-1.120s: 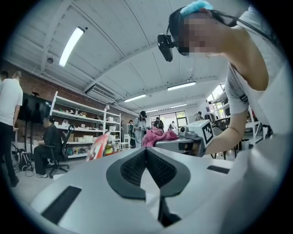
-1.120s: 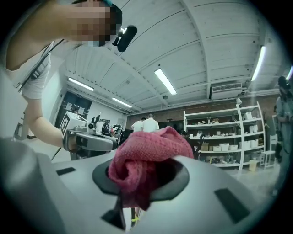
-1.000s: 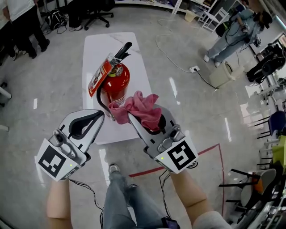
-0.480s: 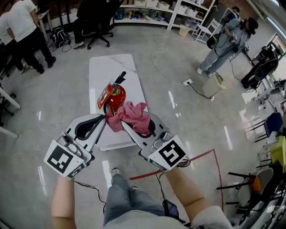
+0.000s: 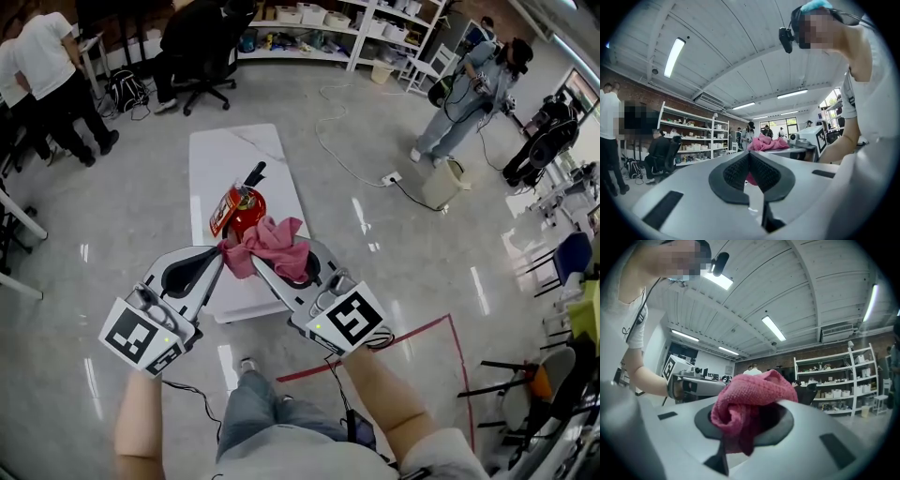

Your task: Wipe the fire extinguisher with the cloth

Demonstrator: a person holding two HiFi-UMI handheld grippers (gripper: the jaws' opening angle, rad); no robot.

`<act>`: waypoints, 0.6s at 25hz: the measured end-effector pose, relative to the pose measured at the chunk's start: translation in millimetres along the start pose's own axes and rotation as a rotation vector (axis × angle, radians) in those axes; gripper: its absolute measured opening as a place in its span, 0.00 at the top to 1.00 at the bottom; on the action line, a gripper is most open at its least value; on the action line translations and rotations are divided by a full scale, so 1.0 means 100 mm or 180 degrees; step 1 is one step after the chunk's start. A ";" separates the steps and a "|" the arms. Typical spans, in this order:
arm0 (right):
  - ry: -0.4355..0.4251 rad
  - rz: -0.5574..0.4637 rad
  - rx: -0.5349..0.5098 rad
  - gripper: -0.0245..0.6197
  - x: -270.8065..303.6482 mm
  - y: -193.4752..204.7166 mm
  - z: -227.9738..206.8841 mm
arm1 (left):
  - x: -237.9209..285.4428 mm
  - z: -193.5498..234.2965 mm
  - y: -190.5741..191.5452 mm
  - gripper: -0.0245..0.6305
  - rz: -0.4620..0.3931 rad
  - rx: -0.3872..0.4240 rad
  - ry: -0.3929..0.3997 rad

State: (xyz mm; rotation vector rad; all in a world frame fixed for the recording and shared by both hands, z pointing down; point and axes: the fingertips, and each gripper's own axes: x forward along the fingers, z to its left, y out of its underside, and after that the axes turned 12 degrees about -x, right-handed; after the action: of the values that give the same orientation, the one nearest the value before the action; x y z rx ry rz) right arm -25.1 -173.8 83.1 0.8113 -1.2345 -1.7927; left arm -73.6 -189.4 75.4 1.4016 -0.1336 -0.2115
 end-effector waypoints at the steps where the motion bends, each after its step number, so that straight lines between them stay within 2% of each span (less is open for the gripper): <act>1: 0.0000 0.0005 -0.0003 0.80 0.02 0.00 0.00 | 0.00 0.02 0.00 0.95 -0.0011 -0.0006 0.0004; 9: -0.0004 0.0003 -0.0022 0.80 -0.08 -0.09 -0.03 | 0.07 -0.10 -0.07 0.95 -0.0023 -0.0005 0.0028; 15: 0.0005 -0.0018 -0.0029 0.80 0.02 -0.06 -0.01 | 0.02 0.02 -0.04 0.95 -0.0030 -0.0007 0.0018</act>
State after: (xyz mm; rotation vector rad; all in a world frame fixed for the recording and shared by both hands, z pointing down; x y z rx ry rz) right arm -26.5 -174.9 76.6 0.8118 -1.2234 -1.8008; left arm -72.1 -192.6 71.2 1.4008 -0.1221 -0.2155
